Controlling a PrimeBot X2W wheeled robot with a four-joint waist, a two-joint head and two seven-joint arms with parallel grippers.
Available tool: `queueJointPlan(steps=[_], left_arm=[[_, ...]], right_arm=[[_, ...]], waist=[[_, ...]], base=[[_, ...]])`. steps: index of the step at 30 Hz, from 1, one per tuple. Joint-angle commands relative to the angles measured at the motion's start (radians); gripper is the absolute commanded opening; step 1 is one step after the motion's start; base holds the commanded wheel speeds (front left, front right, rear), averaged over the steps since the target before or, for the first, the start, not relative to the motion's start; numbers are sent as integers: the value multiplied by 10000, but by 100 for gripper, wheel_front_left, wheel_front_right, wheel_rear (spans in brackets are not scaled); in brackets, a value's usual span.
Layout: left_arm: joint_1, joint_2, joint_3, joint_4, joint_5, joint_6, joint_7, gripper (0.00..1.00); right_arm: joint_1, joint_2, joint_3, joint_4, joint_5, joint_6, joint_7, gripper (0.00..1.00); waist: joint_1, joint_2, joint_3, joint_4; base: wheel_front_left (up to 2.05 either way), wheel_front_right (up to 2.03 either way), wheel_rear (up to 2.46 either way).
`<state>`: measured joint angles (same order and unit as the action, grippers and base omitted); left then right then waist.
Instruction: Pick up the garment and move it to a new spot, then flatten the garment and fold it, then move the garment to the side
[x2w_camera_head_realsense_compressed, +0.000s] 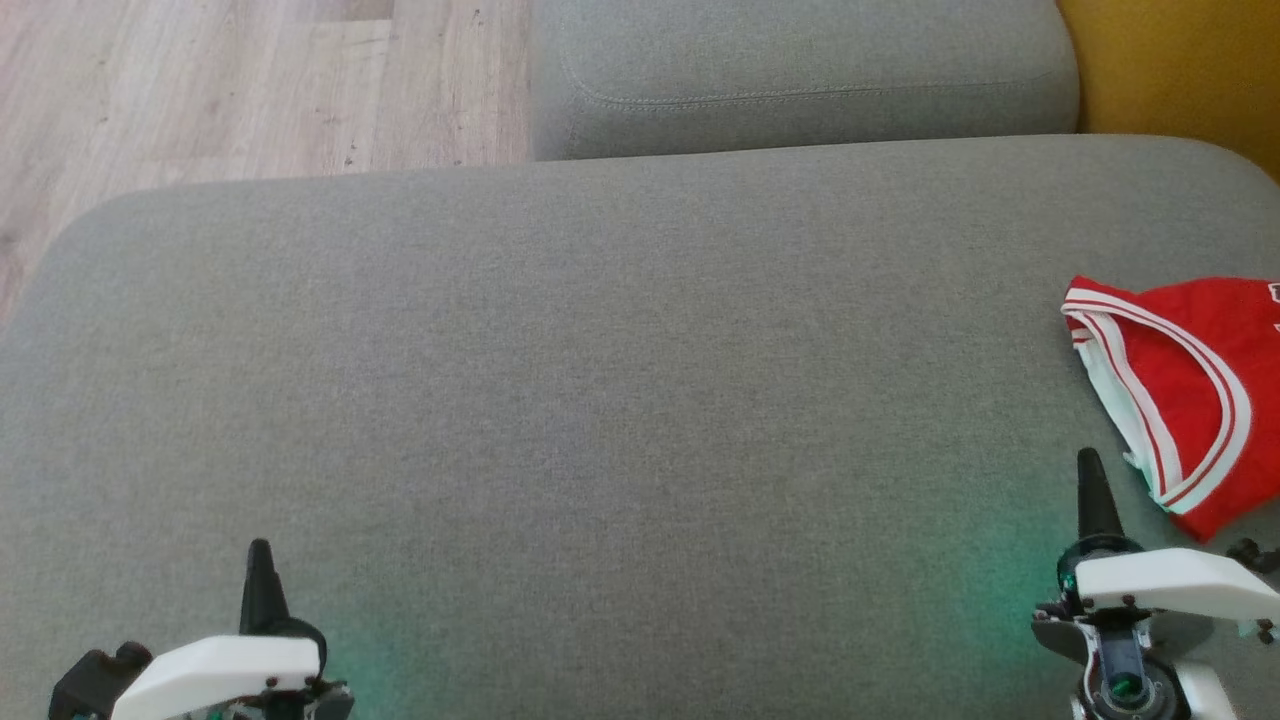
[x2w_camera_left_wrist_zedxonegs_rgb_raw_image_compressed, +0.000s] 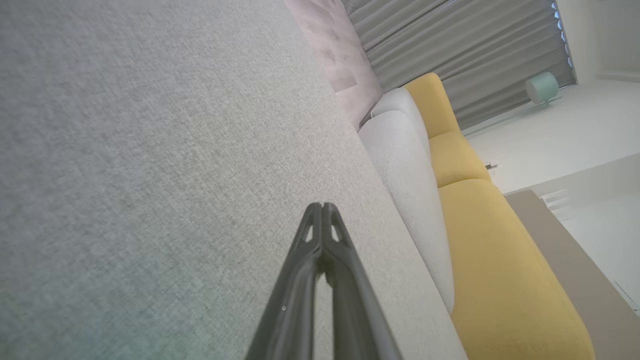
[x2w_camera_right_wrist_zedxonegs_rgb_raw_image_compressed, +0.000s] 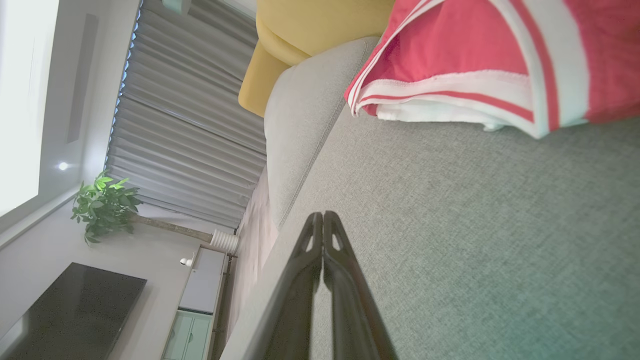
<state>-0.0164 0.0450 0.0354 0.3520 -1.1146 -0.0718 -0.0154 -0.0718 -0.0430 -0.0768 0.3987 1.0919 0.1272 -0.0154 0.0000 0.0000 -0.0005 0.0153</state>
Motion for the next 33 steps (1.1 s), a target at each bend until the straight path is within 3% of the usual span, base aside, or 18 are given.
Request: queueJointPlan(steps=[1, 33], left_arm=[[-530, 39, 321, -382, -262, -95, 83, 0], [-818, 49, 663, -889, -3742, -462, 976, 0]], right_arm=[[-388, -50, 70, -435, 279, 23, 88, 0], [-369, -66, -258, -1256, 3912, 32, 979, 0]], waist=[[0, 0, 1, -3], [0, 0, 27, -115]], base=[[0, 0, 0], [0, 0, 0]])
